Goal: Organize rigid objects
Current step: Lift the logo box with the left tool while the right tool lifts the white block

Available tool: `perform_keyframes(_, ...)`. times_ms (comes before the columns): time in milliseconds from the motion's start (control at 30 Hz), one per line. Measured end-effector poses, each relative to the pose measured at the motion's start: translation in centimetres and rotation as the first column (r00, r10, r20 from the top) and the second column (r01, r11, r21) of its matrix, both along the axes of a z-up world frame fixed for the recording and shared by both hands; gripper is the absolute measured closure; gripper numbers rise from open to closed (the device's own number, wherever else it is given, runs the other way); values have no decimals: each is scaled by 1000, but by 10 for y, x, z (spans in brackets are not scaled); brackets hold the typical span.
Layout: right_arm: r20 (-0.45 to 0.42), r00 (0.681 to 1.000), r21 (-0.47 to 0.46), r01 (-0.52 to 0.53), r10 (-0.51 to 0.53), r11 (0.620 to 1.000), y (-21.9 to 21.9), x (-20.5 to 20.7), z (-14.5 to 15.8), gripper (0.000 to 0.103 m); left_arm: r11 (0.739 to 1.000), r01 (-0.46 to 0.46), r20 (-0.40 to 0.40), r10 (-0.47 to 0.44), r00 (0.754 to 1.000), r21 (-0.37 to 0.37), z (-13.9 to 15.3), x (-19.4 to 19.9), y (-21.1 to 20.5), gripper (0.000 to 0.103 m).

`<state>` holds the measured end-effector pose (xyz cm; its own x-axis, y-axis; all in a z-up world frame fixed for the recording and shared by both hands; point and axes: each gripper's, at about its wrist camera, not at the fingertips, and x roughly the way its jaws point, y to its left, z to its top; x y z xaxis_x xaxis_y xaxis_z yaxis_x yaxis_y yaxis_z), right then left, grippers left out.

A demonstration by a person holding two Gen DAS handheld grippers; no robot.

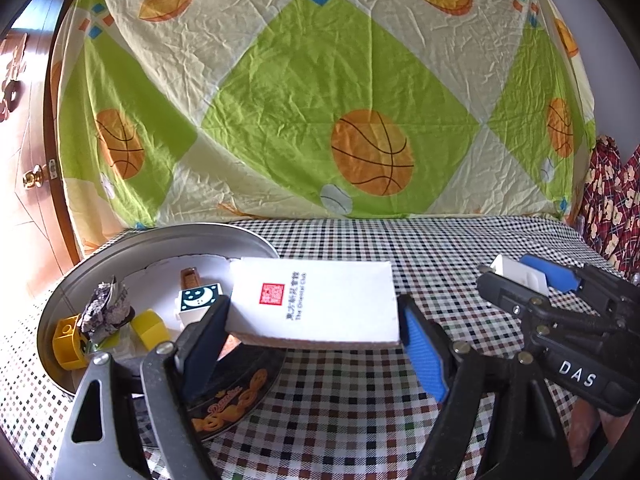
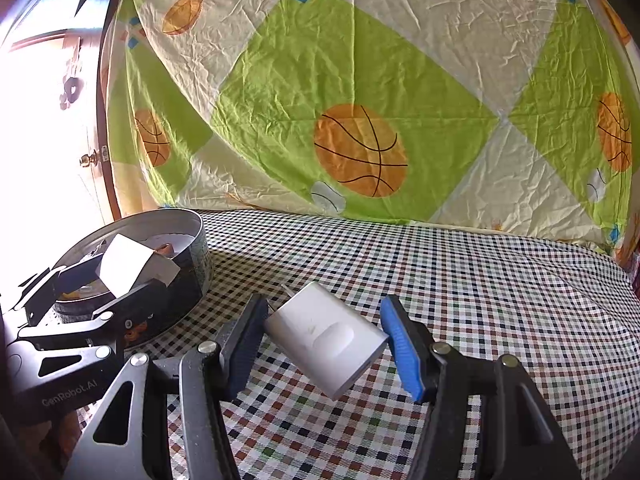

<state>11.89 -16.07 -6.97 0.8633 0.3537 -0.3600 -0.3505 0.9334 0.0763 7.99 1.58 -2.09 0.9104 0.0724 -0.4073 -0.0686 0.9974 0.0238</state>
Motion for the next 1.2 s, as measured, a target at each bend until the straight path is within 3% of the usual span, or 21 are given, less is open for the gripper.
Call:
perform_keyframes(800, 58, 996, -42, -67, 69, 997, 29, -19, 3, 42, 999, -28, 33, 29, 999, -21, 5, -15, 21, 21)
perform_keyframes(1200, 6, 996, -13, -87, 87, 996, 33, -11, 2, 42, 999, -39, 30, 40, 999, -35, 5, -20, 33, 21)
